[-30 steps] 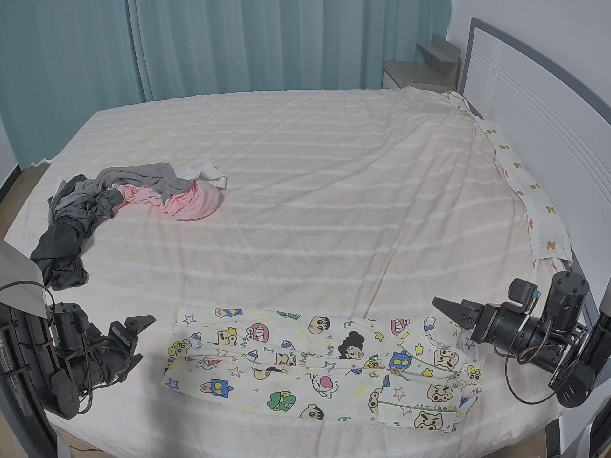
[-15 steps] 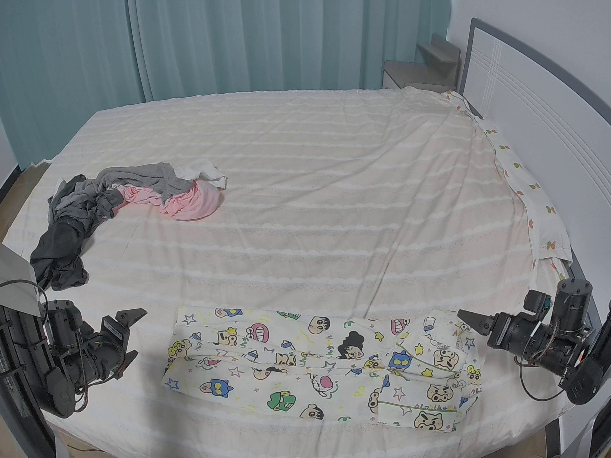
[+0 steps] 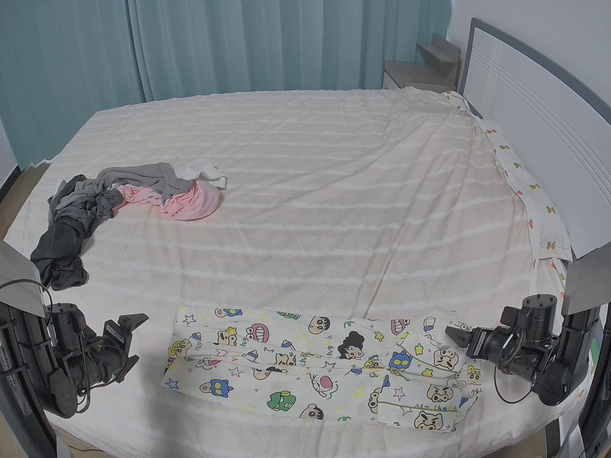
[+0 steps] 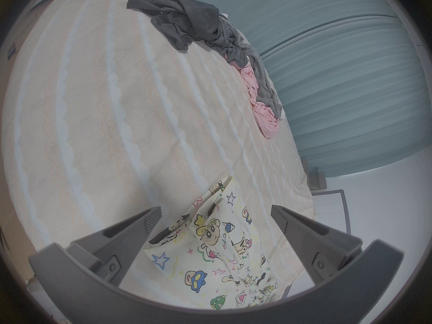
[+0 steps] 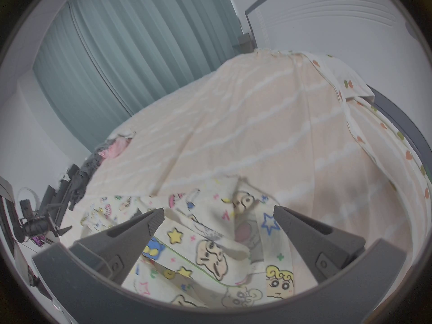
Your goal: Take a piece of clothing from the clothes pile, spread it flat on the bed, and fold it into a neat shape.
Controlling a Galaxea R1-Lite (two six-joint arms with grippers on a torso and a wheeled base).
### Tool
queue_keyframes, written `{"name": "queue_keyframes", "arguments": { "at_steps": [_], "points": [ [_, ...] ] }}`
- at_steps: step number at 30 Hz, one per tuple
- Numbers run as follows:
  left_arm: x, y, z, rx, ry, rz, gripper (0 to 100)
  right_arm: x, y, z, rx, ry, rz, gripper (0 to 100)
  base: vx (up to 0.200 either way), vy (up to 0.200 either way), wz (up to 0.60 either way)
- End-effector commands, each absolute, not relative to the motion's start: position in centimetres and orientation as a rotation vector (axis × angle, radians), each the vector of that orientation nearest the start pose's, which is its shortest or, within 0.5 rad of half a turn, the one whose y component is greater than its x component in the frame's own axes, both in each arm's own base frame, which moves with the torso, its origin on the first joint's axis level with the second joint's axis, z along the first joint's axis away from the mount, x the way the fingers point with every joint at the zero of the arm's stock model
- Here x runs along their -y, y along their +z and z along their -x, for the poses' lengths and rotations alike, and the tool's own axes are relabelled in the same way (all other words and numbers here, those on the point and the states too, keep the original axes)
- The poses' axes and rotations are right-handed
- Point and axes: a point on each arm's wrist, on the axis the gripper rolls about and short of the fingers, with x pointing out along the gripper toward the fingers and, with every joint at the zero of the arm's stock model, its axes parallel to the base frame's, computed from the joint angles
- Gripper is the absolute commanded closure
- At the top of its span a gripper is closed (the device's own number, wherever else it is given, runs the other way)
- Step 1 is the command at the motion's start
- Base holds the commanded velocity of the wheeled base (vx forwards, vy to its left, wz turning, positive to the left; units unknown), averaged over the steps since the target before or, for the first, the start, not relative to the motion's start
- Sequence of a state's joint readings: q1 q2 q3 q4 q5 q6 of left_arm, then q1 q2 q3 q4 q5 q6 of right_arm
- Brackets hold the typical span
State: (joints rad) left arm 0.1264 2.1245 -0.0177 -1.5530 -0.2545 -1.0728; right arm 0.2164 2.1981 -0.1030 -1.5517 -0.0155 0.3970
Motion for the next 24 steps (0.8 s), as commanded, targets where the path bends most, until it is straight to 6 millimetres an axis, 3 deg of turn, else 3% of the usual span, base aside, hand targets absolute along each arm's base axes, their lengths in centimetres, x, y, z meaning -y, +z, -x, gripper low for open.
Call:
{"name": "queue_keyframes", "arguments": {
  "at_steps": [1, 22, 23, 24],
  "points": [
    [-2.2, 1.1, -21.7, -0.573, 0.186, 1.148, 0, -5.4, -1.5, -23.4, -0.635, 0.083, -0.305, 0, 0.0, 0.0, 0.0],
    [-2.1, 0.9, -21.7, -0.581, 0.185, 1.147, 0, -6.7, -2.1, -23.3, -0.658, 0.122, -0.299, 0, 0.0, 0.0, 0.0],
    [-2.1, 0.9, -21.7, -0.581, 0.185, 1.147, 0, -6.7, -2.1, -23.2, -0.658, 0.123, -0.3, 100, 0.0, 0.0, 0.0],
    [-2.1, 0.9, -21.7, -0.581, 0.185, 1.147, 0, -6.7, -2.1, -23.2, -0.658, 0.121, -0.301, 100, 0.0, 0.0, 0.0]
  ]
}}
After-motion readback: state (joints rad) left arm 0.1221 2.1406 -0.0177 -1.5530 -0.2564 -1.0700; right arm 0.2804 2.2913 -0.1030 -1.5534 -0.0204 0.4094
